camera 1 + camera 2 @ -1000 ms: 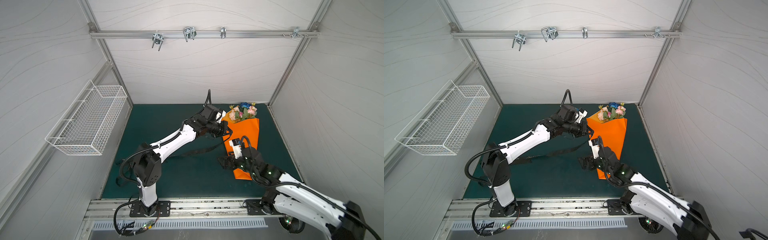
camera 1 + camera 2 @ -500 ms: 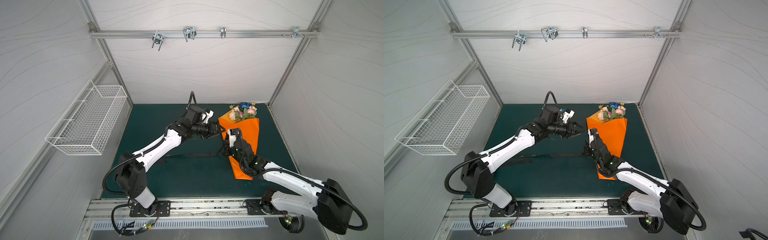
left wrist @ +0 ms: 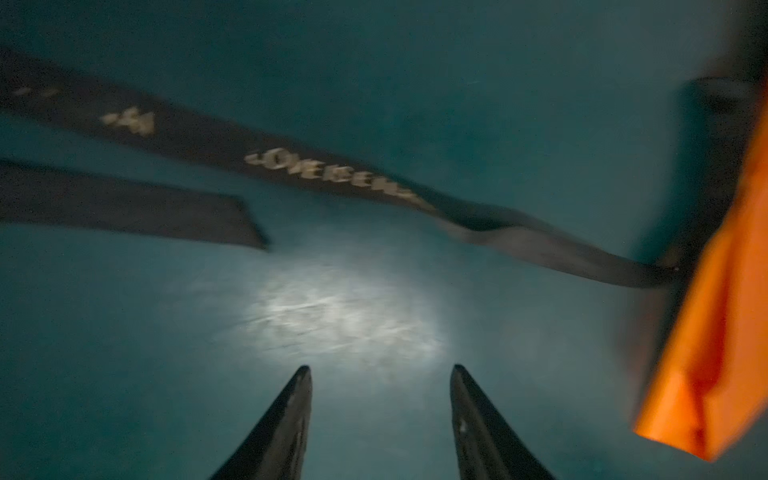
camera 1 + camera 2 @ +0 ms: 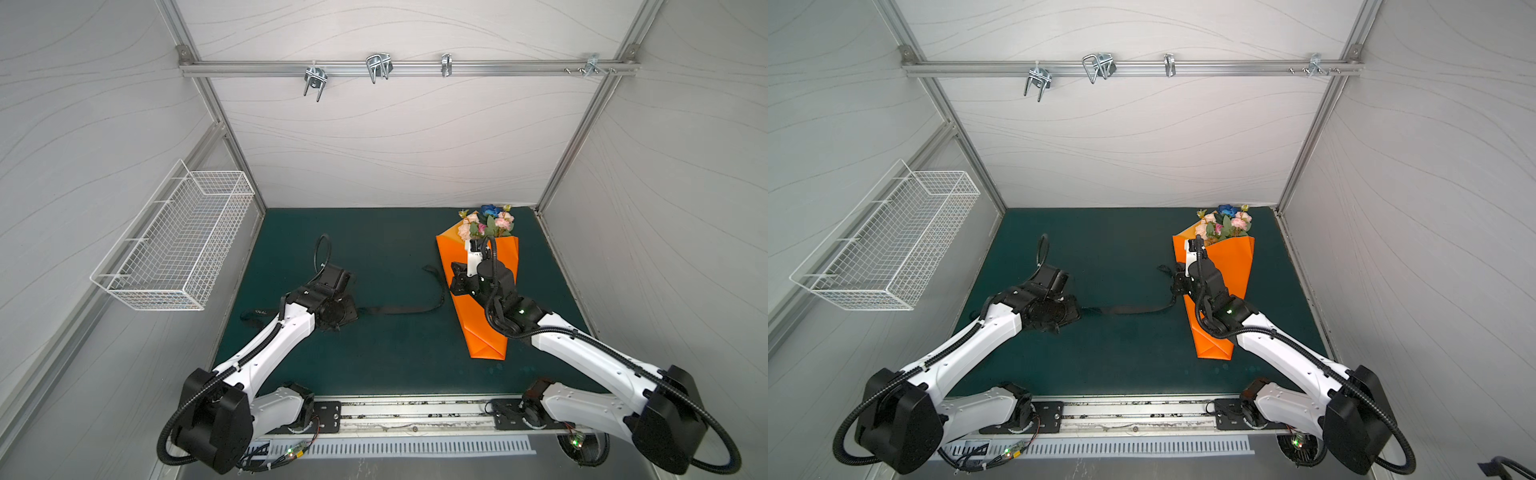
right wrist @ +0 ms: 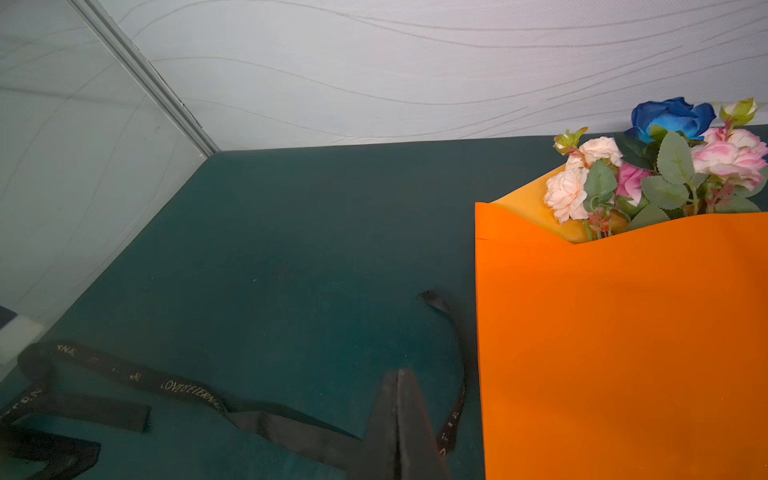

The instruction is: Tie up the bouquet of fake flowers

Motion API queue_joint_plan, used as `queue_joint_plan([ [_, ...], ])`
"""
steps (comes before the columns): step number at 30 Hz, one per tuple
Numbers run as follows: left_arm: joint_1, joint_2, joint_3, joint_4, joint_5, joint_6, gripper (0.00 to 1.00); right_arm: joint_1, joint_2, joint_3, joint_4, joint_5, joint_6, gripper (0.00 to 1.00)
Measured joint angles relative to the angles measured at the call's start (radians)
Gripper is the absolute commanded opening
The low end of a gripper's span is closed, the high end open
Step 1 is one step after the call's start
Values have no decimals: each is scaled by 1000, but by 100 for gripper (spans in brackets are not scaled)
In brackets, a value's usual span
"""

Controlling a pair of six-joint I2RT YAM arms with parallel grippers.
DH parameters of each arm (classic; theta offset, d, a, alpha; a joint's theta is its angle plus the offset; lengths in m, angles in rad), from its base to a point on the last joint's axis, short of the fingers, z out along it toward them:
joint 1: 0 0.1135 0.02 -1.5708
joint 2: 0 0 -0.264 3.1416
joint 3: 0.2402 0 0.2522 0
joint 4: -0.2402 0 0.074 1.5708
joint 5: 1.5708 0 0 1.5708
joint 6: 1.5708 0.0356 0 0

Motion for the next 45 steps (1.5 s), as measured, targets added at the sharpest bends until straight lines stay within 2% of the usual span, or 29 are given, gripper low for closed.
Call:
queue_joint_plan([
  [6, 39, 159, -9, 4, -103, 1, 70, 0, 0, -4, -40, -42, 0, 2],
  [13, 78, 319, 54, 18, -176, 18, 69, 0, -2, -24, -57, -79, 2, 4],
  [16, 84, 367, 74, 27, -184, 28, 62, 0, -8, -31, -61, -82, 2, 5],
  [21, 85, 394, 91, 47, -173, 34, 41, -1, -33, -32, -66, -79, 0, 6],
  [25, 103, 382, 75, 67, -154, 29, 25, -1, -65, -32, -69, -71, -6, 7],
  [29, 178, 320, 10, 103, -117, 16, 2, -6, -91, -32, -73, -59, -8, 8],
  [30, 199, 297, -11, 104, -112, 13, 0, -10, -95, -32, -76, -57, -7, 8],
  [39, 326, 179, -62, 13, -138, 10, 0, -42, -98, -33, -100, -52, -8, 7],
  [45, 508, 43, 39, -58, -264, 23, 0, -51, -21, -9, -163, -58, -14, 1],
])
